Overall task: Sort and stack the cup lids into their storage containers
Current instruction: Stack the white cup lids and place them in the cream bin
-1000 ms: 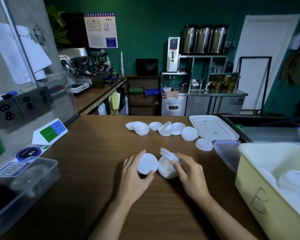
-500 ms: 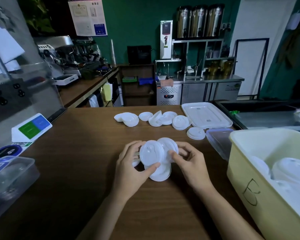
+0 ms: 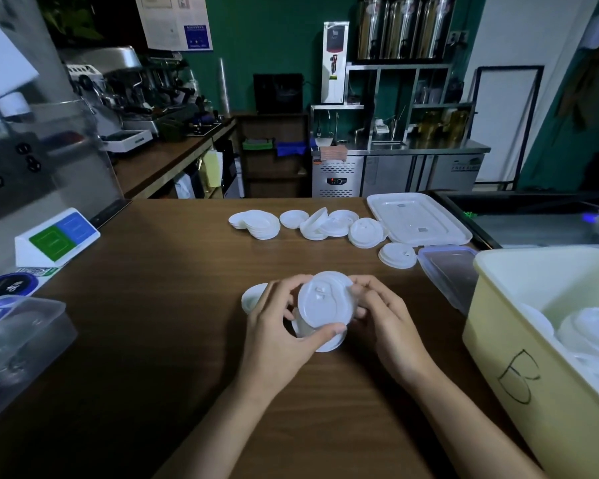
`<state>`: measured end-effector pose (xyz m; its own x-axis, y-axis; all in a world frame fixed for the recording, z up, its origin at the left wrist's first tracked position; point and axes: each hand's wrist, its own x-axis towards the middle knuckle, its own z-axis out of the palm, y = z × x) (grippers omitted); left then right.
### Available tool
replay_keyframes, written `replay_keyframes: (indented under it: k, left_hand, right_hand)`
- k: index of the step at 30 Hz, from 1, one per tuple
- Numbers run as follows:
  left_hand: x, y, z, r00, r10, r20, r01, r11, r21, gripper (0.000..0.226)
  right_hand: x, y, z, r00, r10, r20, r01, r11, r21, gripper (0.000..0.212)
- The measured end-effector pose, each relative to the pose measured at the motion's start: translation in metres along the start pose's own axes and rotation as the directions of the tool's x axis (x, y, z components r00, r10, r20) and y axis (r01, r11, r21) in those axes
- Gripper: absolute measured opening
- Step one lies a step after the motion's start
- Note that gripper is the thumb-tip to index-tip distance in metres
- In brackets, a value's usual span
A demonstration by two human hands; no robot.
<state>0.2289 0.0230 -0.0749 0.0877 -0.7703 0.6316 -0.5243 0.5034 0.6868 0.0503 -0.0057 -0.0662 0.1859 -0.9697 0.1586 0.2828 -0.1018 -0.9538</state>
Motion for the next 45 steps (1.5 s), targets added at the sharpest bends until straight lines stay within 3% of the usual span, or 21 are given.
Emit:
replay_keyframes:
  k: [4, 11, 14, 20, 23, 30, 35, 41, 43, 45]
  left_hand:
    - [-0.002, 0.006, 0.003, 0.999, -0.051, 0.007, 0.051, 0.999, -0.001, 0.065]
    - [-0.001, -0.004, 0.000, 0.988, -0.075, 0.138, 0.078, 0.997, -0.023, 0.052]
    - [-0.003, -0.013, -0.002, 0.989, -0.018, 0.149, 0.006, 0.997, 0.080, 0.044]
    - [-0.006, -0.033, -0.008, 0.931, 0.084, 0.356, -0.177, 0.955, 0.237, 0.024]
    - [-0.002, -0.040, -0.009, 0.930, 0.139, 0.340, -0.247, 0.922, 0.299, 0.018]
    - [0.002, -0.036, -0.012, 0.972, 0.033, 0.235, -0.102, 0.951, 0.291, 0.018]
    - [0.004, -0.032, -0.012, 0.993, -0.063, 0.100, 0.045, 0.984, 0.172, 0.026]
    - [0.006, -0.016, -0.016, 0.996, -0.019, -0.088, 0.022, 0.999, 0.043, 0.017]
    - [0.007, -0.012, -0.018, 0.992, -0.073, -0.100, 0.069, 0.997, -0.046, 0.022]
    - [0.008, -0.013, -0.017, 0.988, -0.152, -0.024, 0.147, 0.977, -0.154, 0.027]
  right_hand:
    - [-0.005, -0.002, 0.003, 0.998, -0.058, 0.031, 0.060, 0.994, -0.095, 0.030]
    - [0.000, 0.003, -0.006, 0.993, -0.104, -0.050, 0.095, 0.983, -0.157, 0.016]
    - [0.004, 0.004, -0.012, 0.980, -0.137, -0.144, 0.115, 0.981, -0.155, 0.013]
    - [0.006, 0.004, -0.018, 0.955, -0.148, -0.259, 0.114, 0.983, -0.141, 0.022]
    - [0.007, 0.005, -0.020, 0.952, -0.144, -0.271, 0.103, 0.982, -0.160, 0.025]
    - [0.008, 0.010, -0.019, 0.968, -0.070, -0.242, 0.036, 0.989, -0.143, 0.026]
    - [0.008, 0.012, -0.021, 0.966, -0.035, -0.255, -0.003, 0.989, -0.145, 0.024]
    - [0.009, 0.012, -0.024, 0.958, -0.013, -0.286, -0.036, 0.986, -0.164, 0.026]
    - [0.009, 0.011, -0.023, 0.960, -0.025, -0.279, -0.018, 0.989, -0.150, 0.030]
    - [0.008, 0.011, -0.021, 0.967, -0.045, -0.252, 0.006, 0.988, -0.153, 0.040]
